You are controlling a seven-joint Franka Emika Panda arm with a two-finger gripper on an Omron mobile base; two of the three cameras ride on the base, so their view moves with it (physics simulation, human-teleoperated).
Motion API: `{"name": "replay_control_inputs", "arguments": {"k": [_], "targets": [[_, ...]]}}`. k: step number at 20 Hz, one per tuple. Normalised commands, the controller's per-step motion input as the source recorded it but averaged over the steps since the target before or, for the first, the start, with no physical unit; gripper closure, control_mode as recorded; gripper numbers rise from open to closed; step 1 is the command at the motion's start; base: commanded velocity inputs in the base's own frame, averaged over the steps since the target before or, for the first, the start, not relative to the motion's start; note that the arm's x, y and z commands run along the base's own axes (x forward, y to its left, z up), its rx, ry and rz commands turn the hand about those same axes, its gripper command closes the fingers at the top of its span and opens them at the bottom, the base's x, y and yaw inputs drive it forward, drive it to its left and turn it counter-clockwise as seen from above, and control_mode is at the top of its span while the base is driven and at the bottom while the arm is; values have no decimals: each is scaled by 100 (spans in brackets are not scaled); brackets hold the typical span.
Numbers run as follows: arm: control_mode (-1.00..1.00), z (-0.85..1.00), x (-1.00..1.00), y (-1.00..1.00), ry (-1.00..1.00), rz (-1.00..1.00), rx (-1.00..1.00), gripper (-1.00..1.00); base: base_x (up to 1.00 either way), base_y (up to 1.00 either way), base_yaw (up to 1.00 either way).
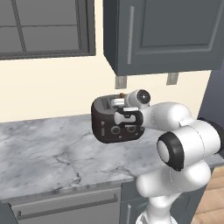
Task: Start the toaster. Once the lever pops up, take the bread to the plate on the dining counter.
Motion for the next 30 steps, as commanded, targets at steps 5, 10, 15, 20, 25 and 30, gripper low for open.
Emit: {"name": "replay_control_inputs", "arguments": {"k": [5, 10, 15, 20, 25, 30], "targets": [[-100, 0, 0, 0, 0, 0, 0, -100, 0, 0, 0], [-100, 0, 0, 0, 0, 0, 0, -100, 0, 0, 0], [-100, 0, 0, 0, 0, 0, 0, -100, 0, 0, 0], [-100, 0, 0, 0, 0, 0, 0, 100, 0, 0, 0], [-100, 0, 0, 0, 0, 0, 0, 100, 0, 0, 0], [-100, 0, 0, 0, 0, 0, 0, 100, 0, 0, 0]]}}
